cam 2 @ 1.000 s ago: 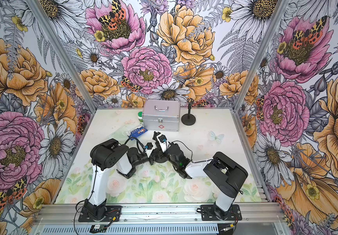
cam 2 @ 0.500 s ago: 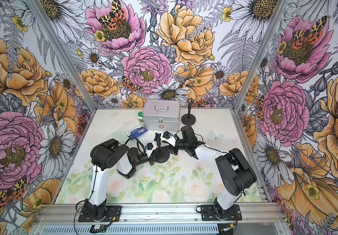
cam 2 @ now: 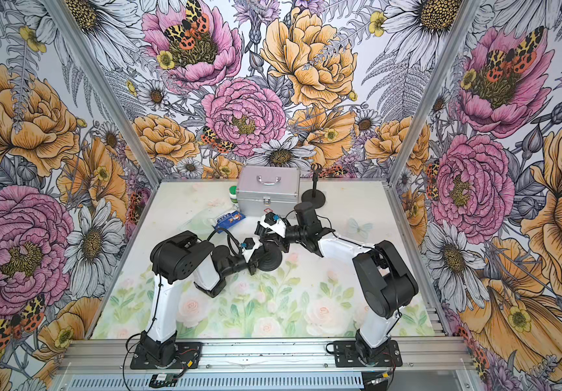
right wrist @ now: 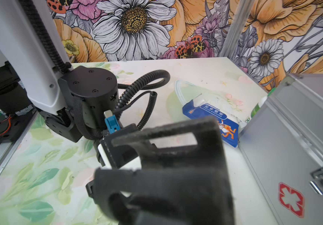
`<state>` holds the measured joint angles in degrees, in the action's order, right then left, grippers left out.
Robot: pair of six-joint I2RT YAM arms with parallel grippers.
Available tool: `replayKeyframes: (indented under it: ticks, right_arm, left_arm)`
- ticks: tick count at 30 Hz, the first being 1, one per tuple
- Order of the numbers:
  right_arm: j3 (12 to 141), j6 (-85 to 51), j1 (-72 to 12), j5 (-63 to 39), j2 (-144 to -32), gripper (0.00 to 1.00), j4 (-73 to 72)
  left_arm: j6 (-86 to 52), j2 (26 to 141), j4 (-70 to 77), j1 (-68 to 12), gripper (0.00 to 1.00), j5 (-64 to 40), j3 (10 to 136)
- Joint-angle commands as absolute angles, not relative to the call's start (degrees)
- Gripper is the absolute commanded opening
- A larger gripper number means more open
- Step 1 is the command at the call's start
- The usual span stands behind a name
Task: Assemble a microphone stand
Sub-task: Screw the microphone stand pole into the microphone stand base.
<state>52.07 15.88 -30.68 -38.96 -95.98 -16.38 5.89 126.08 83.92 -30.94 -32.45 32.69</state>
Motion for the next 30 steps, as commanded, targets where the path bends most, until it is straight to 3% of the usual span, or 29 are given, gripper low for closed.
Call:
replayKeyframes:
  ticks: [1, 3, 5, 7, 8, 9, 10, 12, 16, 19, 30]
  right_arm:
    - [39.46, -3.90, -37.01, 6.63, -96.25, 0.00, -35.12]
    - [35.23, -9.86, -44.36, 22.24, -96.95, 0.00, -42.43]
    - [35.65, -14.48, -49.77, 29.11, -98.94, 0.00, -42.29]
    - [35.46, -12.71, -49.85, 19.37, -99.76, 0.00, -44.41]
    - [35.13, -10.29, -49.44, 13.77, -99.11, 0.06, -44.78]
    - [35.18, -6.67, -48.84, 8.05, -98.04, 0.26, -44.40]
    - [35.58, -2.76, -47.12, -0.20, -96.83, 0.40, -42.35]
    - [37.79, 3.06, -41.93, -15.70, -93.96, 0.46, -33.25]
    - [45.90, 22.16, -30.97, -40.49, -92.16, 0.50, -5.23]
    - [52.43, 33.49, -26.51, -48.33, -93.71, 0.52, 9.14]
    - [67.48, 36.67, -24.95, -61.72, -105.50, 0.53, 10.58]
  left_arm:
    - [5.36, 128.30, 80.86, -32.17, 0.21, -33.61, 32.43]
    - [5.38, 128.59, 80.89, -32.20, 0.21, -33.74, 32.51]
    - [5.36, 128.45, 80.89, -32.17, 0.21, -33.65, 32.48]
    - [5.29, 128.04, 80.86, -32.08, 0.21, -33.57, 32.10]
    - [5.28, 128.05, 80.85, -32.16, 0.21, -33.69, 32.13]
    - [5.19, 128.33, 80.90, -32.24, 0.21, -33.90, 32.42]
    - [5.02, 128.54, 80.87, -32.35, 0.21, -34.00, 32.68]
    - [4.82, 128.38, 80.94, -32.30, 0.21, -34.08, 32.74]
    - [5.01, 127.78, 80.90, -32.14, 0.21, -33.98, 32.24]
    - [4.80, 127.78, 80.91, -32.12, 0.21, -34.28, 32.62]
    - [5.18, 128.13, 80.88, -32.32, 0.21, -34.31, 32.32]
